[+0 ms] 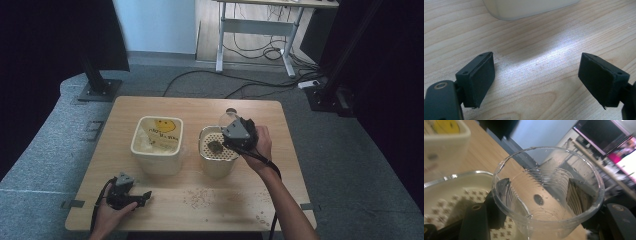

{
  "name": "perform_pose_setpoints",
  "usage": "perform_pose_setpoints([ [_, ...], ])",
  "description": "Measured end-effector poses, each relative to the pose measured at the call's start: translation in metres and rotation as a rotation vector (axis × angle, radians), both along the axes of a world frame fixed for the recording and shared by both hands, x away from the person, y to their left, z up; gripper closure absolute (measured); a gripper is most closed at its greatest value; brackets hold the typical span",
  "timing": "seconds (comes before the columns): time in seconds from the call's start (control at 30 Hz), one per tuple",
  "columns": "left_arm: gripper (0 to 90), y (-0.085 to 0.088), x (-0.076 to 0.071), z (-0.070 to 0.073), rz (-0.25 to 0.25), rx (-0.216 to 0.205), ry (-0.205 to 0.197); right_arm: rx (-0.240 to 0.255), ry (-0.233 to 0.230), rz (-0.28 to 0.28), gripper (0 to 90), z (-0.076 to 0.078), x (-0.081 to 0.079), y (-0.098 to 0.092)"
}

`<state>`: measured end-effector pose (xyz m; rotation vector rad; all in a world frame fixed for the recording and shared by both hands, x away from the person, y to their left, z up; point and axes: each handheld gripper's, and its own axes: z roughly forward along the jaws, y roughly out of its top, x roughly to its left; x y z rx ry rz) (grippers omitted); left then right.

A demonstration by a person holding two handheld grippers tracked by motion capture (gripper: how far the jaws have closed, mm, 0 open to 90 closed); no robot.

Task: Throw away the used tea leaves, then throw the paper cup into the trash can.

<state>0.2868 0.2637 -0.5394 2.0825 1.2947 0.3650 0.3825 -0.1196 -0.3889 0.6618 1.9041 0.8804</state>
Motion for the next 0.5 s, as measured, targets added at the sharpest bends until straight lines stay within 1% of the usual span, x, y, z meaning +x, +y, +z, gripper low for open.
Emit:
perform_pose_setpoints([
  [0.1, 13.9, 0.0, 0.0, 0.0, 0.002, -0.002, -0.001, 0.103, 0.044, 0.006, 36.3, 0.005, 0.002, -0.006],
  [0.23, 14.0, 0.0, 0.0, 0.0, 0.002, -0.004, 0.0, 0.2, 0.092, 0.009, 36.3, 0.006, 0.005, -0.012],
  [0.37, 14.0, 0.0, 0.0, 0.0, 0.003, -0.002, 0.001, 0.251, 0.125, 0.009, 36.3, 0.005, 0.007, -0.014],
  [0.43, 14.0, 0.0, -0.001, 0.0, 0.003, -0.001, 0.0, 0.259, 0.127, 0.008, 36.3, 0.006, 0.007, -0.013],
  [0.5, 14.0, 0.0, -0.001, 0.0, 0.003, 0.0, 0.0, 0.279, 0.132, 0.008, 36.3, 0.007, 0.007, -0.013],
])
